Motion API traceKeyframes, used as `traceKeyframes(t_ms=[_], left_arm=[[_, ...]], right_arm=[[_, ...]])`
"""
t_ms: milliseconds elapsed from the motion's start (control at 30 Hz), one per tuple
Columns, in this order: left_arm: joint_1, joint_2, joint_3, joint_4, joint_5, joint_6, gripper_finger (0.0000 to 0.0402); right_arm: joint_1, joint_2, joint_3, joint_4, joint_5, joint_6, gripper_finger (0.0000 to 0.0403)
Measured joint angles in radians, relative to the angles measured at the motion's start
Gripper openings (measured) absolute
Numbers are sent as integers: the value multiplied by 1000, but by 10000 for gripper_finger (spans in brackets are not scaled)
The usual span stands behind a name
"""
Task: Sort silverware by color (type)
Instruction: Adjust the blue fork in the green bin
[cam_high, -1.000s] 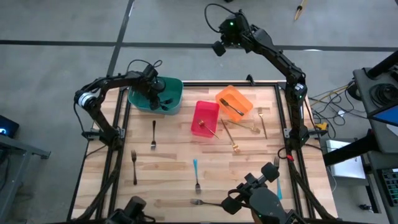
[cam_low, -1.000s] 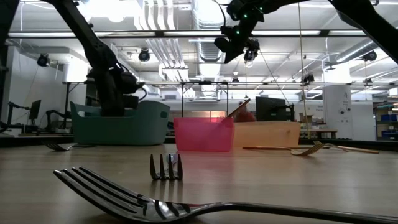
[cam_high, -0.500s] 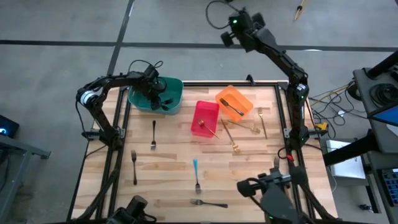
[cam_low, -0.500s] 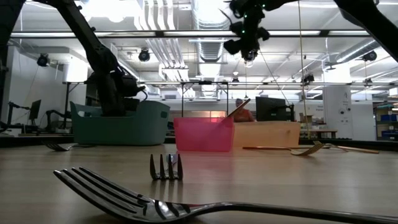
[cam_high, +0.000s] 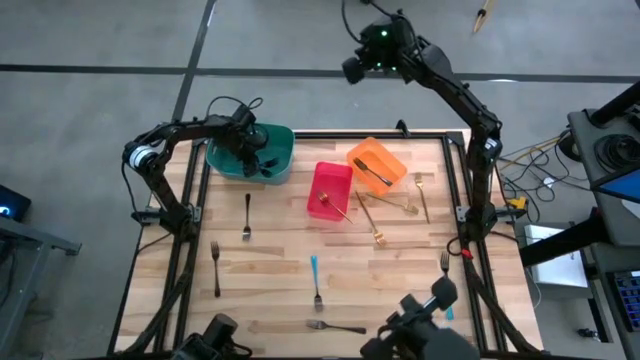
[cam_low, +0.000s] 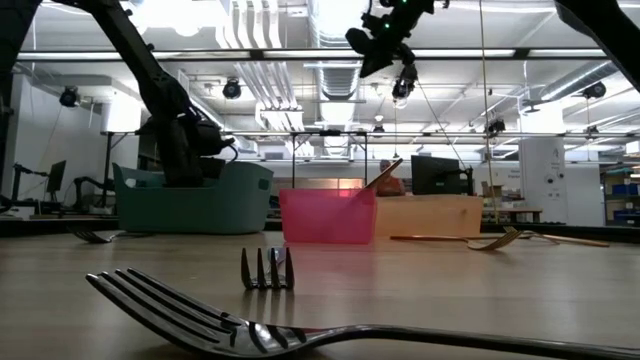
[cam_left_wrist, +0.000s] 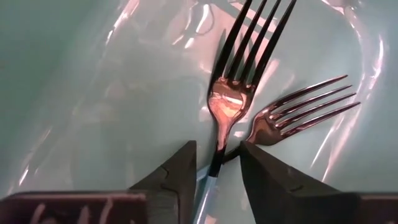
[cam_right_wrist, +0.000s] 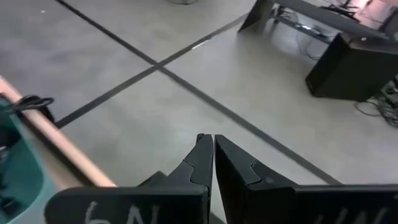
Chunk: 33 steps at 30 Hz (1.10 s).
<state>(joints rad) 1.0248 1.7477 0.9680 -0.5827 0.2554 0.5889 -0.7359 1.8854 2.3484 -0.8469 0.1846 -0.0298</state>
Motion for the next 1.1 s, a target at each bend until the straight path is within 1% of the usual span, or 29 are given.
traceKeyframes(t_ms=[167, 433, 633, 833, 1100], left_arm=[[0, 0, 0, 12, 0, 0, 65], [0, 0, 0, 19, 0, -26, 6], [0, -5, -1, 20, -2, -76, 4], [0, -33, 2, 11, -24, -89, 0], [1, -41, 74, -21, -10, -94, 0]], right_arm=[[37, 0, -1, -15, -4, -15, 9], [59, 0, -1, -40, -2, 4, 9], [59, 0, -1, -46, -1, 18, 9], [62, 5, -1, -46, -2, 19, 9], [62, 10, -1, -46, -2, 19, 9]])
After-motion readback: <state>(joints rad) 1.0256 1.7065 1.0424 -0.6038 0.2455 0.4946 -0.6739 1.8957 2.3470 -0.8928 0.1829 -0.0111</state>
